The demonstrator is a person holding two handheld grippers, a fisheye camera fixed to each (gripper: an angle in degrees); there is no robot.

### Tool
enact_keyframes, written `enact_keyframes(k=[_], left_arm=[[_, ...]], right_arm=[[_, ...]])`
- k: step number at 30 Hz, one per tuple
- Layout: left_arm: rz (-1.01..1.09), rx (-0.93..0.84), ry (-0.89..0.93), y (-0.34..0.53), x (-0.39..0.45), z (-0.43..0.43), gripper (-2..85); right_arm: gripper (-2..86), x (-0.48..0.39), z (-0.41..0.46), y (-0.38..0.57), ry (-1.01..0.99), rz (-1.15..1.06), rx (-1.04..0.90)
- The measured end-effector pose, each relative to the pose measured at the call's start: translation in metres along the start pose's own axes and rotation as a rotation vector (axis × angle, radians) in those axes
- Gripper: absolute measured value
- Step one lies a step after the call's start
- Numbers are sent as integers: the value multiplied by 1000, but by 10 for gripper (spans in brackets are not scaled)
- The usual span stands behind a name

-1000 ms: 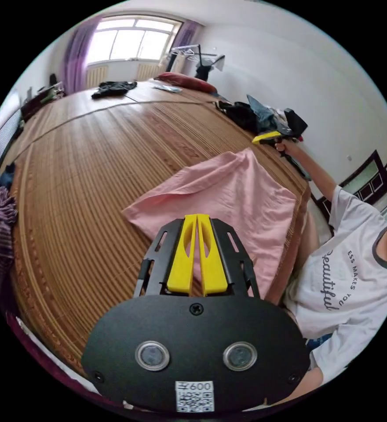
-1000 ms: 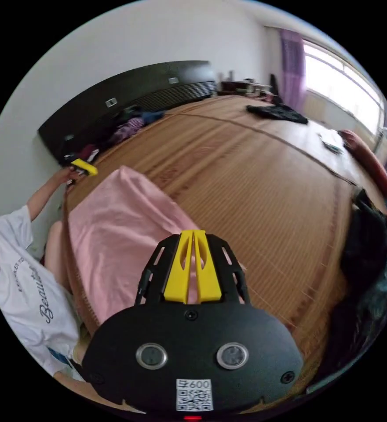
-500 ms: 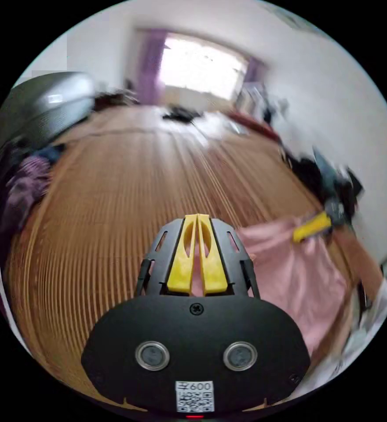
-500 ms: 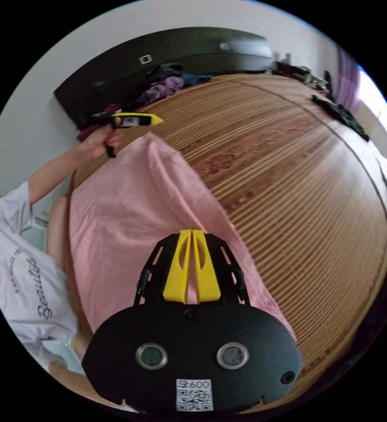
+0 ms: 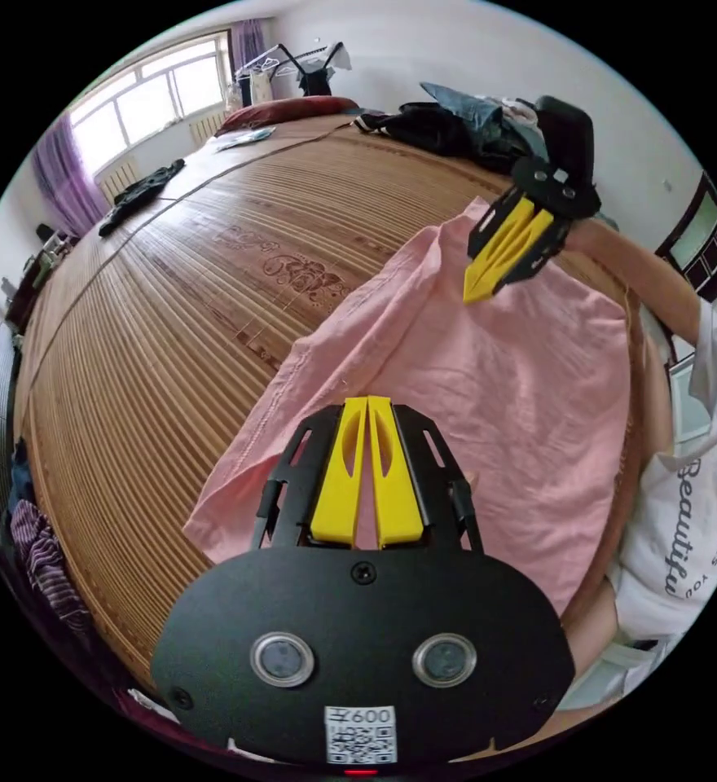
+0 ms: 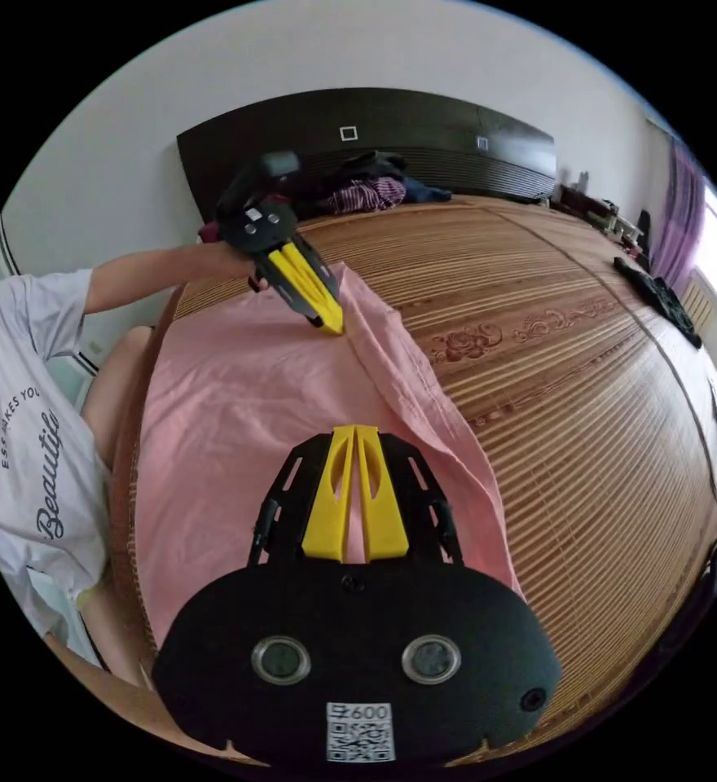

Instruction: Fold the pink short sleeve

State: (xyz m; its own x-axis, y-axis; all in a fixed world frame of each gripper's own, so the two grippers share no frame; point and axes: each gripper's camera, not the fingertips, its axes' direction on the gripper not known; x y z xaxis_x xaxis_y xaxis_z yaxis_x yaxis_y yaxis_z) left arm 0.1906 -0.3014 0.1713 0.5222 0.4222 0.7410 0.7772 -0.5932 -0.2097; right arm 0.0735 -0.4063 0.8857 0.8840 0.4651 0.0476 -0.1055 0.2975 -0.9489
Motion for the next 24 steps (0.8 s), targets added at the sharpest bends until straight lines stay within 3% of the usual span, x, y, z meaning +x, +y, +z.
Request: enact_keyframes(k=[2, 4, 6, 9, 11, 14, 16, 18, 20, 24], left_arm=[[-175, 152, -149, 18, -23, -18, 8], [-309, 264, -143, 38, -37, -31, 8], [-276, 316, -85, 49, -32, -36, 8], [-169, 250, -111, 58, -4, -33, 8], [-18, 204, -91, 60, 26, -27, 8], [58, 28, -30, 49, 40, 6, 9], [-31, -27, -87, 47, 28, 23, 9], [-147, -26, -147, 56, 10, 23, 9], [-315, 39, -235, 89, -7, -1, 9], [-299, 73, -207, 146, 10, -47, 8]], right_arm=[[-8, 19, -16, -4, 34, 98, 41], [-8, 40, -38, -2, 147, 249, 104], [-8, 51, -60, 2, 233, 325, 161], [-8, 50, -83, -4, 345, 342, 126], [-8, 28, -110, -9, 130, 186, 202], [-8, 20, -111, -34, 86, 160, 121], [-8, 34, -112, -45, 213, 265, 56], [-8, 55, -144, -39, 241, 426, 143], [-8, 64, -205, -8, 415, 610, 261], [-9, 57, -275, 39, 307, 686, 261]])
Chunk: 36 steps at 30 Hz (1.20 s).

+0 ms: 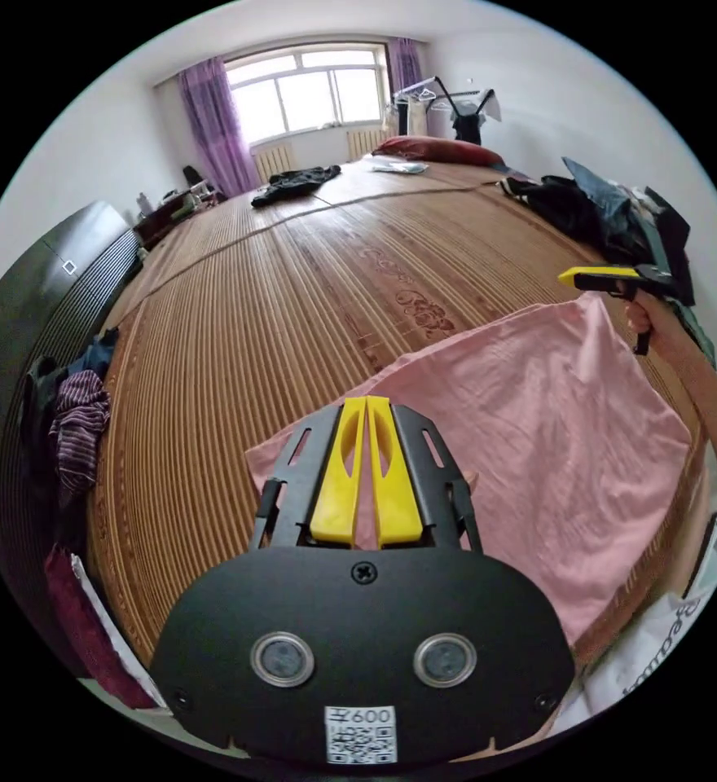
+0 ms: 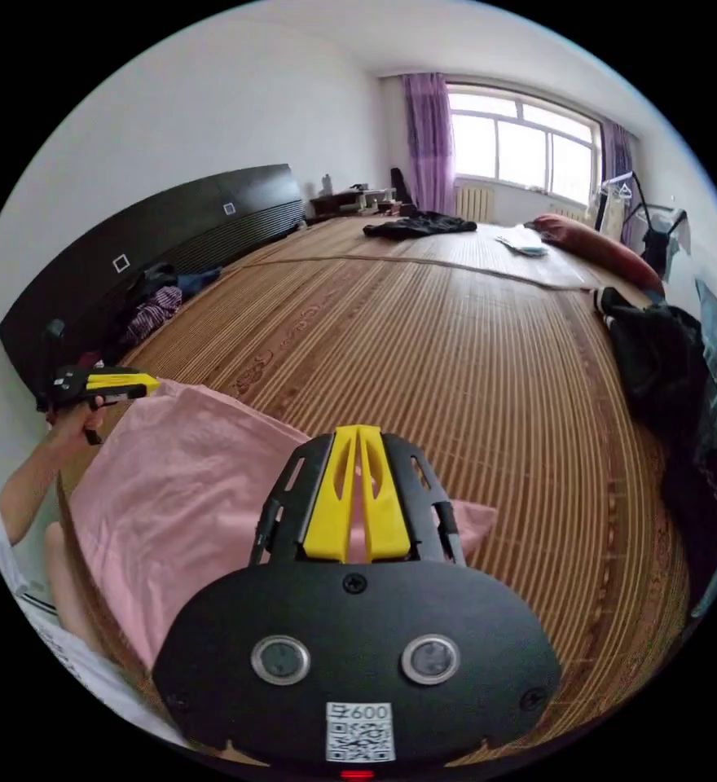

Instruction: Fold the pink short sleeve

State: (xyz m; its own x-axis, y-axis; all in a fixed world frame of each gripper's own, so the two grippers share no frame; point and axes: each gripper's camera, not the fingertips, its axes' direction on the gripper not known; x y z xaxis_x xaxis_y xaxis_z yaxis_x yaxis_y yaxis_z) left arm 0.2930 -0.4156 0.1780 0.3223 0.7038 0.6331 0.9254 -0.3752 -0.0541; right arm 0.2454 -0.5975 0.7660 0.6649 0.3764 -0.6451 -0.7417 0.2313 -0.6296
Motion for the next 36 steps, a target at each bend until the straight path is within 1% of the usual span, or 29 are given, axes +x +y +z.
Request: enact_keyframes(k=[2, 3, 5, 7, 9, 10, 11, 13, 15, 16, 17, 18, 19, 20, 22, 23, 25, 26, 27, 29, 31, 32, 33, 34, 35, 36], left_arm=[[46, -38, 36, 47, 9, -31, 8], [48, -45, 40, 61, 10, -38, 8], [21, -55, 42, 113, 5, -60, 7], [-23, -71, 52, 145, -8, -63, 7], [-66, -169, 22, 169, -28, -52, 7], [-72, -211, -40, 184, -39, -47, 7], [-58, -208, -78, 198, -47, -47, 7], [-85, -194, -65, 213, -61, -55, 7], [-101, -246, -116, 220, -71, -64, 7], [-103, -217, -175, 225, -72, -77, 6], [-106, -131, -164, 228, -72, -94, 6], [-102, -89, -129, 228, -72, -101, 6], [-96, -36, -28, 226, -74, -108, 6], [-95, -34, 80, 222, -78, -106, 6], [-82, -64, 169, 221, -83, -91, 6], [-67, -100, 177, 226, -86, -78, 6], [-38, -164, 154, 240, -91, -56, 7], [-38, -119, 140, 253, -98, -57, 7], [-50, -106, 144, 259, -104, -59, 7], [-54, -74, 151, 278, -124, -63, 7], [-58, -71, 164, 289, -141, -65, 7], [-50, -77, 171, 295, -151, -65, 8], [-45, -79, 175, 298, -157, -66, 8], [-48, -80, 187, 304, -168, -66, 8], [-55, -75, 196, 312, -179, -68, 8], [-56, -70, 199, 316, -184, -69, 8]], right_arm=[[-9, -10, -44, 28, -125, -21, -89], [-9, -18, -55, 38, -143, -43, -110], [-9, -57, -101, 81, -104, -111, -128], [-9, -81, -125, 106, -80, -136, -137], [-9, -95, -125, 122, -33, -161, -263], [-9, -96, -126, 133, 26, -173, -315], [-8, -89, -146, 139, 8, -111, -251], [-9, -80, -166, 138, 11, -34, -282], [-9, -84, -187, 129, 72, 3, -329], [-9, -96, -202, 118, 149, -15, -318], [-9, -111, -221, 100, 203, -28, -236], [-9, -119, -229, 90, 207, -37, -184], [-9, -137, -238, 65, 170, -64, -99], [-9, -153, -238, 35, 95, -102, -46], [-9, -163, -221, -12, -17, -121, -31], [-8, -159, -204, -44, -99, -98, -43], [-9, -147, -176, -87, -182, -58, -85], [-9, -143, -159, -109, -190, -55, -122], [-9, -142, -150, -118, -178, -57, -148], [-9, -143, -112, -144, -103, -84, -300], [-8, -143, -103, -155, -58, -100, -338], [-8, -135, -112, -161, -57, -31, -289], [-9, -132, -121, -162, -12, 23, -245], [-9, -140, -144, -157, 171, 45, -136], [-9, -158, -165, -146, 280, -16, -51], [-9, -165, -174, -140, 292, -33, -25]])
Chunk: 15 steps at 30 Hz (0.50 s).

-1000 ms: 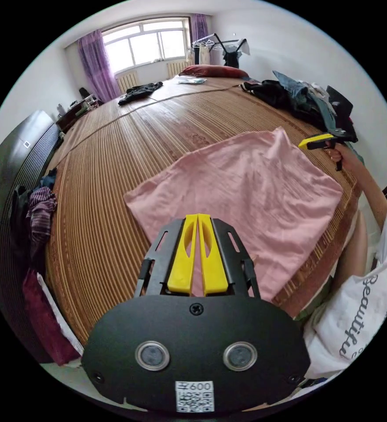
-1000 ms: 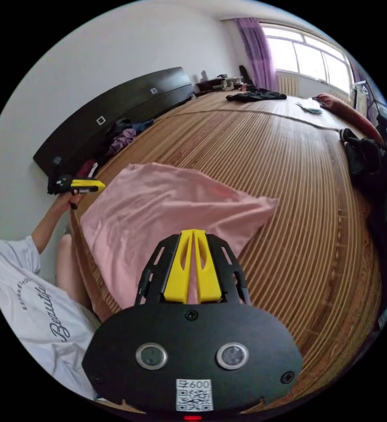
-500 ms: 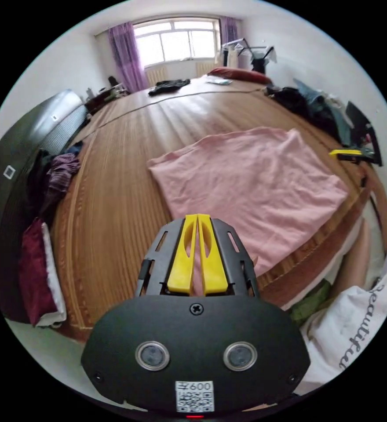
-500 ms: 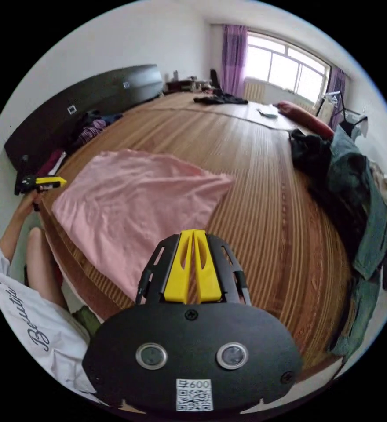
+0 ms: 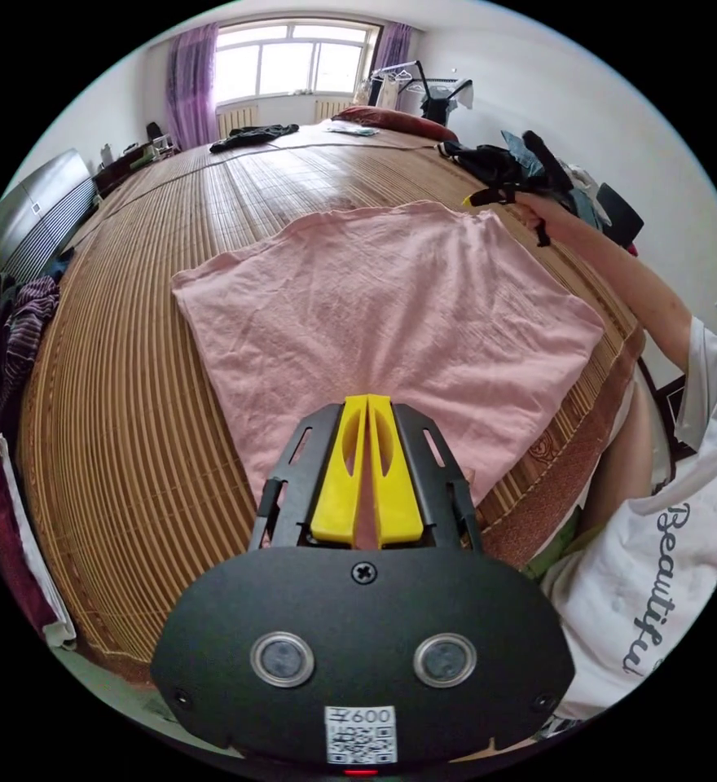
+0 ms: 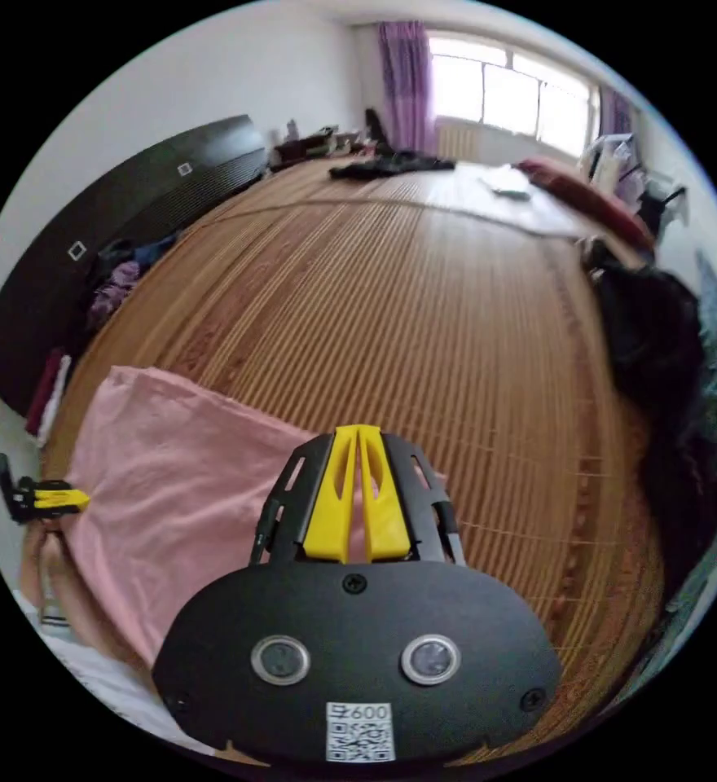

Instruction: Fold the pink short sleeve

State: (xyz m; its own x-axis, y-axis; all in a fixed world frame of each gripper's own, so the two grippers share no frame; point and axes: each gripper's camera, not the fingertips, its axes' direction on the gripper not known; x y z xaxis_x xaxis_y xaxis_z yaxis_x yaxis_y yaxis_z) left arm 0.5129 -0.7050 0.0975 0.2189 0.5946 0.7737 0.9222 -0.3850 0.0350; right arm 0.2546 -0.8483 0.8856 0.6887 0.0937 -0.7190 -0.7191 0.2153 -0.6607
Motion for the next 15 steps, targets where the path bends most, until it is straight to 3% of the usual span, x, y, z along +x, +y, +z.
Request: enact_keyframes(k=[7, 12, 15], left_arm=[[27, 26, -150, 43, -18, -21, 8], [-16, 116, -131, 91, -26, -53, 8], [-38, 106, -254, 130, -38, -69, 8]], right_arm=[[-9, -62, -134, 126, -364, -136, 0], [-9, -123, -228, 253, -363, -161, -22], [-9, -151, -265, 330, -240, -186, -60]])
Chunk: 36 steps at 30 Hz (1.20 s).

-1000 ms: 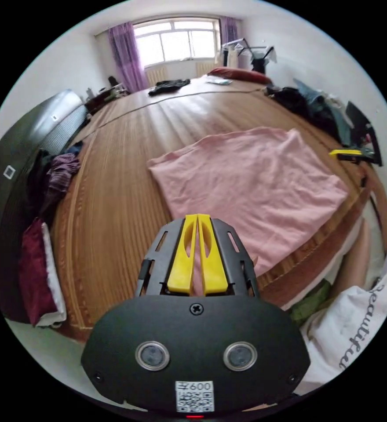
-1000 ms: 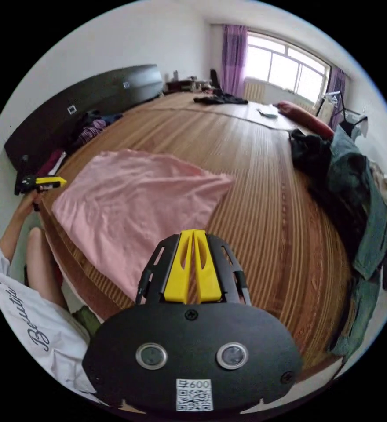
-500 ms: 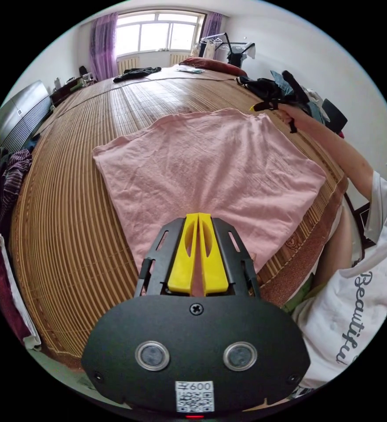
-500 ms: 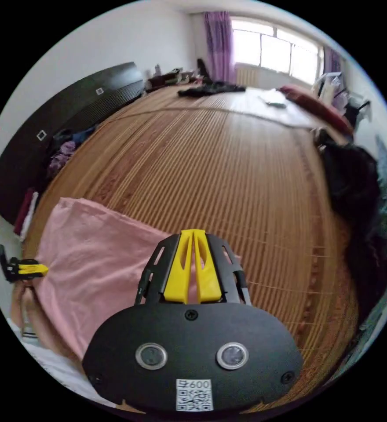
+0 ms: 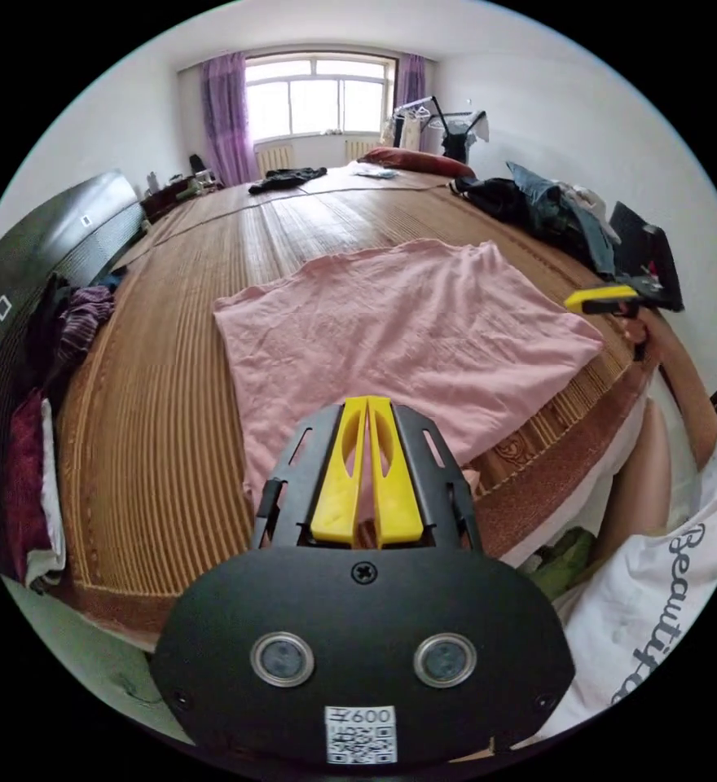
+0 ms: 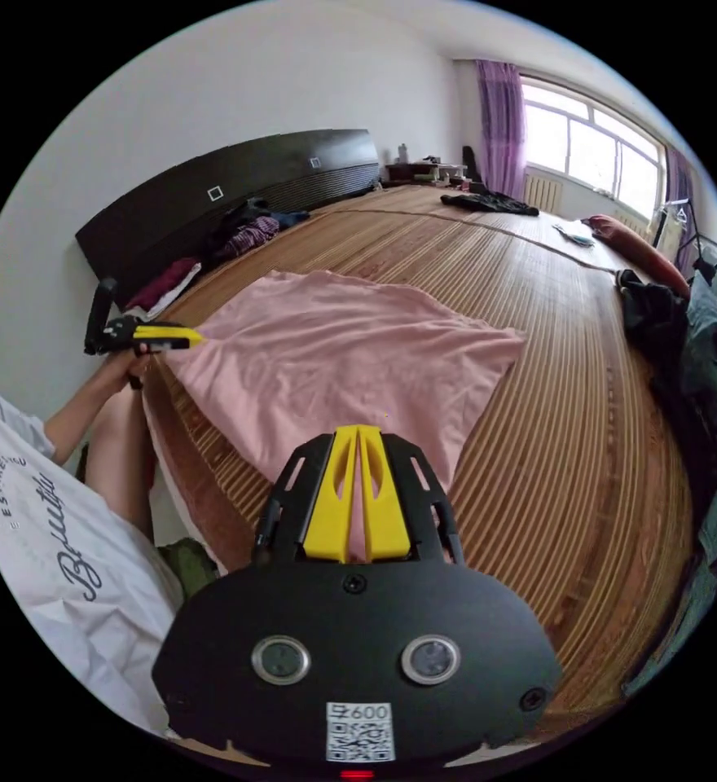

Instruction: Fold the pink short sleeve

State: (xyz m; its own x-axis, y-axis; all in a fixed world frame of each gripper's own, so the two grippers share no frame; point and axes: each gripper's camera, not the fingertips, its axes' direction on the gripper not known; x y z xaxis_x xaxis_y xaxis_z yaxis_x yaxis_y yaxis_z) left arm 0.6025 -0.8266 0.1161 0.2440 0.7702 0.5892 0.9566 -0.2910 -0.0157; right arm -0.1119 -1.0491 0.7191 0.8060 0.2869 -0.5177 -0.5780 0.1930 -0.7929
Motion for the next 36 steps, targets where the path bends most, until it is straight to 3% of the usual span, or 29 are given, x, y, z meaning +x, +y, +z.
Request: enact_keyframes(k=[2, 4, 7, 9, 12, 14, 16, 25, 30, 36], left_arm=[[21, -145, -42, 29, -15, 14, 8], [61, -107, -36, 56, -26, 11, 8], [86, -122, -35, 89, -47, 3, 8], [209, -117, -67, 111, -45, -1, 8], [480, -86, -265, 153, -28, -18, 9], [743, 20, -472, 197, -9, -34, 11], [875, 59, -569, 225, -5, -35, 13], [1128, -49, -622, 295, -46, 6, 25], [1152, -101, -637, 316, -68, 28, 23], [1047, -70, -618, 331, -94, 25, 20]], right_arm=[[-9, -12, 15, 66, 100, -4, -147], [-9, -7, -8, 119, 42, 66, -3], [-8, -1, -31, 174, -65, 164, -22], [-8, -25, -42, 204, 7, 100, -34], [-8, -83, -56, 257, 274, -60, -110], [-8, -144, -72, 305, 488, -216, -45], [-7, -192, -80, 336, 598, -292, 41], [42, -342, -66, 436, 392, -395, 166], [67, -422, -26, 479, 240, -462, 222], [92, -575, 63, 524, 136, -737, 312]])
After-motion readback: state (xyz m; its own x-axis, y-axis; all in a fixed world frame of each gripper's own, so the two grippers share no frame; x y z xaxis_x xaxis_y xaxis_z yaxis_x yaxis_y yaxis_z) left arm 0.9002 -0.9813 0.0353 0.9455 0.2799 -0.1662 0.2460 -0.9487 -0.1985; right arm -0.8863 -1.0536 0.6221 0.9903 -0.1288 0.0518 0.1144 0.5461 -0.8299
